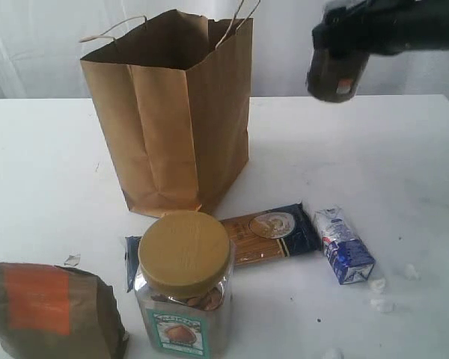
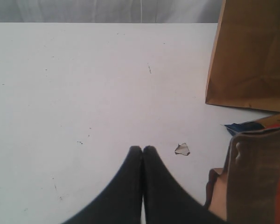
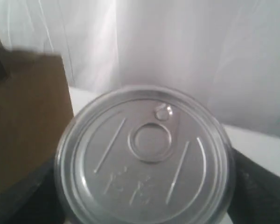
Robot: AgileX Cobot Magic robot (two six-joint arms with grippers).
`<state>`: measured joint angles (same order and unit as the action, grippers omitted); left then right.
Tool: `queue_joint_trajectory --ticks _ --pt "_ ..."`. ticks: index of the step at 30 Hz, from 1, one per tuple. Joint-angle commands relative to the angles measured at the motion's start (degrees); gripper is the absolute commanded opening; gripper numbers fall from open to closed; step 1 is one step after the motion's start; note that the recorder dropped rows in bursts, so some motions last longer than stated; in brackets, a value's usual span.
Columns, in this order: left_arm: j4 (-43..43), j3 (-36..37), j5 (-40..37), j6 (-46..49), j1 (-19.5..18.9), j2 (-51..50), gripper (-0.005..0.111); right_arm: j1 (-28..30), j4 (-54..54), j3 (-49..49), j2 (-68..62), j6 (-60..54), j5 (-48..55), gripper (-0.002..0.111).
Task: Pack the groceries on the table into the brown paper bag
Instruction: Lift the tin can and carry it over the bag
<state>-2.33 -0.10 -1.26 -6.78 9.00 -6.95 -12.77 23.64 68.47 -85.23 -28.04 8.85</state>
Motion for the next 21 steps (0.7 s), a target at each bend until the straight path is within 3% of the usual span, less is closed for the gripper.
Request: queue_joint_trajectory --ticks 1,9,15,21 --pt "-0.6 0.1 -0.2 -0.3 0.4 0.4 0.0 0.1 0.9 3.8 6.3 3.7 -7.6 0.036" --pt "-0.6 0.1 -0.2 -0.3 0.4 0.4 0.0 -0.9 5.6 10.8 7.4 20.0 -2.6 0.036" --pt "-0.6 0.1 -0.2 -0.3 0.4 0.4 0.0 -6.7 12.7 16.2 5.3 20.7 -2.7 0.036" --pt "-0.6 0.1 -0.2 -0.3 0.4 0.4 0.0 -13.7 12.7 20.3 1.7 20.6 -2.7 0.036"
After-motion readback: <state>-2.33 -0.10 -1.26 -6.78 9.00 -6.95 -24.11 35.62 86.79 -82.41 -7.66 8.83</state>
